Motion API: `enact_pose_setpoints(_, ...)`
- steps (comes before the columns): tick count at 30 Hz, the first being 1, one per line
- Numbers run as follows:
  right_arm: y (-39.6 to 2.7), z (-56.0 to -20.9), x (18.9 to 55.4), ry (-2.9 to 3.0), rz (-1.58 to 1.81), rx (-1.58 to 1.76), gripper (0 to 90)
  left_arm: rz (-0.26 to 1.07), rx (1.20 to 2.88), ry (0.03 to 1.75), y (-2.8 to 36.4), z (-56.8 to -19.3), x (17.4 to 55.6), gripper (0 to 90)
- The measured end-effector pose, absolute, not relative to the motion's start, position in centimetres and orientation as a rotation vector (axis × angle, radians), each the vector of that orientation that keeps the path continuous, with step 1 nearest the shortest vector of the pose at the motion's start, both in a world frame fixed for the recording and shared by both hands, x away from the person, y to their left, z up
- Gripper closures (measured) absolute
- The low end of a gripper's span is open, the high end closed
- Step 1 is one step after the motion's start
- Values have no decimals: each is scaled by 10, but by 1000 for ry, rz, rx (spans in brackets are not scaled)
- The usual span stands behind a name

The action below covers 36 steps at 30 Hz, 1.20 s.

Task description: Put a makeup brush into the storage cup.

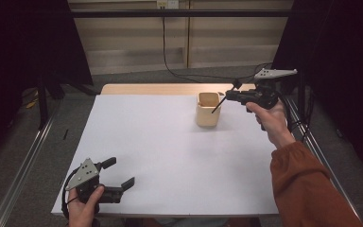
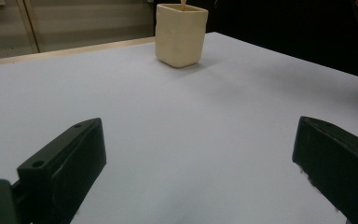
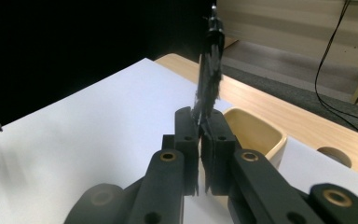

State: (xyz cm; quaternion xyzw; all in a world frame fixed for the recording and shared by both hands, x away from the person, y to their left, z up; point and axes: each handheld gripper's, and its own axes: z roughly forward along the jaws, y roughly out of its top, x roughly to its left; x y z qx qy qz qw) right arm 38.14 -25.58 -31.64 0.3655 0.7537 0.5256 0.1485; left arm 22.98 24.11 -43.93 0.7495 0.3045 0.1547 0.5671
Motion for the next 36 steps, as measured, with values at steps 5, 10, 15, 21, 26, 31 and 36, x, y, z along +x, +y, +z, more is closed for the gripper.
enact_pose_setpoints(5,-254,-306,391,2155,1491,1051,852,363,1764,716,241,-439,230,27)
enact_pose_setpoints(10,-249,-304,404,2159,1457,1068,852,370,1757,713,241,-439,230,27)
enact_pose_setpoints(15,-244,-304,415,2170,1407,1113,852,380,1751,713,243,-439,230,27)
enact_pose_setpoints(21,-242,-306,421,2176,1390,1125,852,383,1748,718,244,-439,231,27)
enact_pose_setpoints(26,-243,-311,428,2190,1351,1152,852,380,1755,716,244,-440,232,27)
enact_pose_setpoints(31,-240,-317,433,2206,1336,1160,852,381,1754,719,245,-440,233,27)
enact_pose_setpoints(36,-237,-321,435,2217,1325,1164,852,379,1759,709,245,-440,233,28)
